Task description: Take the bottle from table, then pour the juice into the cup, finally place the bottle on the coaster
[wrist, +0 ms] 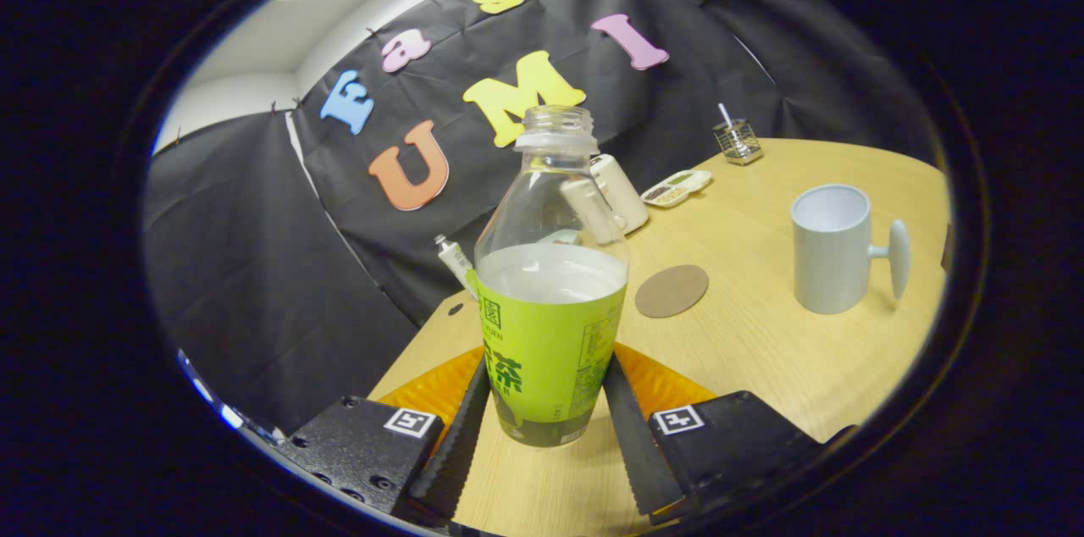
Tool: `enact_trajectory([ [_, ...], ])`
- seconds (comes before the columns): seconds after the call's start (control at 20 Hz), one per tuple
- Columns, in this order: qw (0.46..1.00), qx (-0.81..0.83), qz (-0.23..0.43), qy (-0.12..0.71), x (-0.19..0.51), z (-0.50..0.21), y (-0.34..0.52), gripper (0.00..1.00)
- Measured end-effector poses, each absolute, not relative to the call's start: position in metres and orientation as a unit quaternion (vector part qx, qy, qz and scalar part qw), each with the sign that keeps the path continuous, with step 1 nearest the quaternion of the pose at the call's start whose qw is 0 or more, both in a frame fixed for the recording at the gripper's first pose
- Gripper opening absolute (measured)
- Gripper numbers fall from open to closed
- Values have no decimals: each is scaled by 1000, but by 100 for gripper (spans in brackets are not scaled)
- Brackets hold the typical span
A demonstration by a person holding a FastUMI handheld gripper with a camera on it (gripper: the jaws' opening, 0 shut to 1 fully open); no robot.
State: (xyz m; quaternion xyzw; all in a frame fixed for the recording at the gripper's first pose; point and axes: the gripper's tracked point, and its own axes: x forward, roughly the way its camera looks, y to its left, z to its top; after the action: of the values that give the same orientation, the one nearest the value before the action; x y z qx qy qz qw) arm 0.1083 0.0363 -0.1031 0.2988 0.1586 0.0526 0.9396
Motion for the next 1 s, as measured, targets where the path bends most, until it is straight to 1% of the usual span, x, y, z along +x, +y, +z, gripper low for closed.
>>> enact_trajectory([
  [0.45, 878, 455, 65, 136, 121, -91, 14, 78],
  [0.7, 828, 547, 74, 96, 125, -73, -3, 78],
  [1.0, 778, 620, 70, 73, 133, -66, -14, 78],
])
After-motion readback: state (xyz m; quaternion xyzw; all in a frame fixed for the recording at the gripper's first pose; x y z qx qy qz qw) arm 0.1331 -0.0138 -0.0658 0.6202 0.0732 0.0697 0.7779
